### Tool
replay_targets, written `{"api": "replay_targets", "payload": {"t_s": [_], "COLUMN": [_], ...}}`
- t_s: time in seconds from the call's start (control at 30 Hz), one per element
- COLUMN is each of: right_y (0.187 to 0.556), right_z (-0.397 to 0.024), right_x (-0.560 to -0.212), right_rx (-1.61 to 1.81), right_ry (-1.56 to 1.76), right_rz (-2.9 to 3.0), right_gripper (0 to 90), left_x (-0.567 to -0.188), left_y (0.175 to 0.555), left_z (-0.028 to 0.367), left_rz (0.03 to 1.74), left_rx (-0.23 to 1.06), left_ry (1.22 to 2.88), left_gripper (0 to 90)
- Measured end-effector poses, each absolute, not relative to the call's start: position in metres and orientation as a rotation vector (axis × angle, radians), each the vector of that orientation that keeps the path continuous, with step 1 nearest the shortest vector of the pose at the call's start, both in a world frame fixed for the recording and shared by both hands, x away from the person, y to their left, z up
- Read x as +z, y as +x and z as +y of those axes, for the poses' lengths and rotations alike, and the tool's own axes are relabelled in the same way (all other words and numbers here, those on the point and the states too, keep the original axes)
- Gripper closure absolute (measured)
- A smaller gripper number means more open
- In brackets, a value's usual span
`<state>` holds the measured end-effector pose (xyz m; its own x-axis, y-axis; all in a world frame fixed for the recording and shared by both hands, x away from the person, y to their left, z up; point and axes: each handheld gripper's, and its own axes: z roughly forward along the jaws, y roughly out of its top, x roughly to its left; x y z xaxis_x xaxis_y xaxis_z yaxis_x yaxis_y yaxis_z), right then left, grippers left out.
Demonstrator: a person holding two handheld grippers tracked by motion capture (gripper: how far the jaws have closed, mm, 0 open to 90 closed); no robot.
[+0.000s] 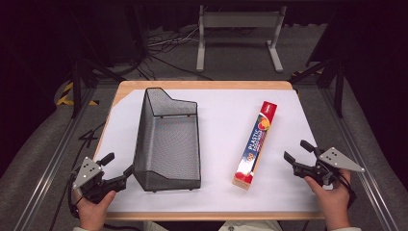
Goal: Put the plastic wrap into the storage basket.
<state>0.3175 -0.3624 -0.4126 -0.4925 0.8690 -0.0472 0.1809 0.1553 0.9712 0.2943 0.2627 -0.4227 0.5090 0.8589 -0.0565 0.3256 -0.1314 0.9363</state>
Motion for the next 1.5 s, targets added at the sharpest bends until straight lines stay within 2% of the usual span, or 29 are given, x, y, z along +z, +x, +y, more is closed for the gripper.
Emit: {"api": "replay_targets", "payload": {"t_s": [0.53, 0.7, 0.8, 0.93, 1.03, 1.07, 1.5], "right_y": [0.317, 0.317, 0.317, 0.316, 0.314, 0.313, 0.315], "right_z": [-0.362, -0.360, -0.361, -0.361, -0.362, -0.362, -0.332], "right_x": [-0.406, -0.397, -0.388, -0.379, -0.370, -0.369, -0.344], "right_rx": [1.364, 1.318, 1.312, 1.331, 1.341, 1.354, 1.438], "right_ry": [0.996, 0.969, 0.977, 0.974, 0.982, 0.983, 0.916], "right_rz": [1.797, 1.835, 1.890, 1.927, 1.974, 1.986, 2.044], "right_gripper": [25.0, 34.7, 50.9, 67.6, 88.0, 90.0, 90.0], "left_x": [-0.422, -0.422, -0.422, -0.422, -0.423, -0.422, -0.422], "left_y": [0.290, 0.291, 0.289, 0.290, 0.290, 0.289, 0.289], "left_z": [0.263, 0.262, 0.263, 0.263, 0.263, 0.264, 0.263], "left_rz": [1.009, 1.010, 1.012, 1.014, 1.020, 1.021, 1.021], "left_rx": [0.644, 0.639, 0.642, 0.642, 0.641, 0.643, 0.646], "left_ry": [1.696, 1.704, 1.698, 1.705, 1.705, 1.698, 1.705], "left_gripper": [17.8, 17.8, 17.8, 17.8, 17.8, 17.8, 17.9]}}
